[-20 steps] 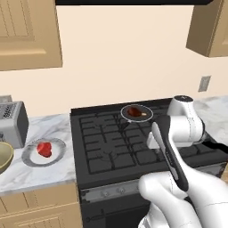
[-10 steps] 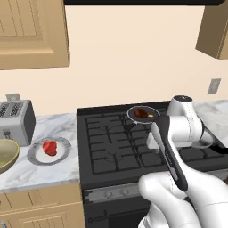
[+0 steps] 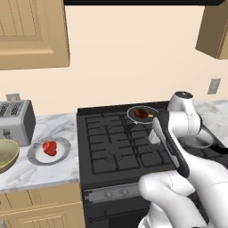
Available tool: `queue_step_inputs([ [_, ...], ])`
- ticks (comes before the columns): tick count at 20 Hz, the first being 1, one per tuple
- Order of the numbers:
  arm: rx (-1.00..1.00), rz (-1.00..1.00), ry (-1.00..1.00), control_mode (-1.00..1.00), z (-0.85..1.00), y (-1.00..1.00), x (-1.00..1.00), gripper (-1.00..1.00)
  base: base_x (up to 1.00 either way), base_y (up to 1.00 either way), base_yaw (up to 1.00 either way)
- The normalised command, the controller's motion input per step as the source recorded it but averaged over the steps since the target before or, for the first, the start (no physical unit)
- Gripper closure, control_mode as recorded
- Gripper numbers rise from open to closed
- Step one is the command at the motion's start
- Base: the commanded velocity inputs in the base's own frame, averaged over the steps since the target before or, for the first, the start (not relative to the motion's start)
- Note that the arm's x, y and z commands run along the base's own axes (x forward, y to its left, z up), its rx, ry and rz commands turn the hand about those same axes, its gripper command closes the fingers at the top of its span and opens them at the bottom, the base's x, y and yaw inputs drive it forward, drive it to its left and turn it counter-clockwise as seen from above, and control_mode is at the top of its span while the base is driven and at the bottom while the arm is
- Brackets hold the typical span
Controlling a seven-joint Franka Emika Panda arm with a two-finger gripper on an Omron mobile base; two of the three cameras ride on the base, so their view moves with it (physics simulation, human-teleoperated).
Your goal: Place one of the steaks on the plate and the other in the bowl. Then place the bowl in the fridge.
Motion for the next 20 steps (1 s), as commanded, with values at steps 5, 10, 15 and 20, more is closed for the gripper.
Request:
queue_step_inputs([
  [5, -0.14, 0.34, -0.03, -1.00, 0.13, -0.68, 1.00, -1.00, 0.00, 0.00, 0.00],
  [10, -0.18, 0.20, 0.01, -1.00, 0.28, -0.18, 1.00, -1.00, 0.00, 0.00, 0.00],
  [15, 0.00, 0.03, 0.17, -1.00, 0.43, -0.02, 1.00, -1.00, 0.00, 0.00, 0.00],
  [20, 0.13, 0.02, 0.10, -1.00, 0.00, -0.19, 1.00, -1.00, 0.00, 0.00, 0.00],
])
